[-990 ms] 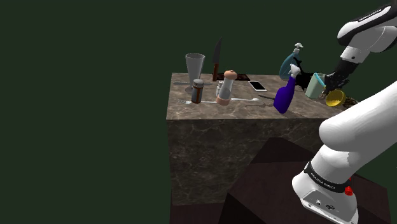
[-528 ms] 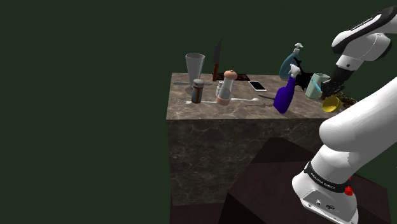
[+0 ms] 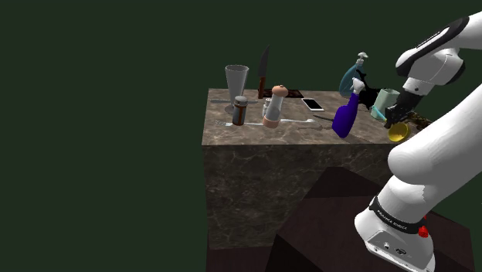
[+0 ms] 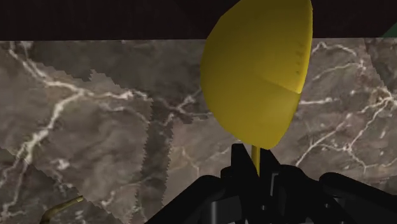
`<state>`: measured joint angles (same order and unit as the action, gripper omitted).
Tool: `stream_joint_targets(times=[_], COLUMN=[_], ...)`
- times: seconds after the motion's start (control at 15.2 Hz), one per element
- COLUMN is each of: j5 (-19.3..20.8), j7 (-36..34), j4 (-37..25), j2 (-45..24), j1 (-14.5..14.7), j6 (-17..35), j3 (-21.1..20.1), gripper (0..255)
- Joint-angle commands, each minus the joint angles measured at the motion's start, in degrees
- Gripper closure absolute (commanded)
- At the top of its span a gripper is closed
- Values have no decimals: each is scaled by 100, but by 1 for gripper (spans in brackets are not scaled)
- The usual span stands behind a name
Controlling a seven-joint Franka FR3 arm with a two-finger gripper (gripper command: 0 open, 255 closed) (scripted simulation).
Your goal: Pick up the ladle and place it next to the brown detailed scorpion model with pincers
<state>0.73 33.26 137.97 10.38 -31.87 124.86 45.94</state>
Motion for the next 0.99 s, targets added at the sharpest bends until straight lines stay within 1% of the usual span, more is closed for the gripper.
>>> stream_joint_targets(times=[0.0,0.46,0.53,0.86,0.92], j5=[-70,-71,-71,-71,36], j7=[63,64,62,64,-19], j4=[80,80,82,80,-31], j2=[-104,-104,-104,-104,29], j1=[20,17,18,17,-17], j6=[114,114,116,114,-94], j3=[37,34,33,34,-2], gripper=[255,255,0,0,0])
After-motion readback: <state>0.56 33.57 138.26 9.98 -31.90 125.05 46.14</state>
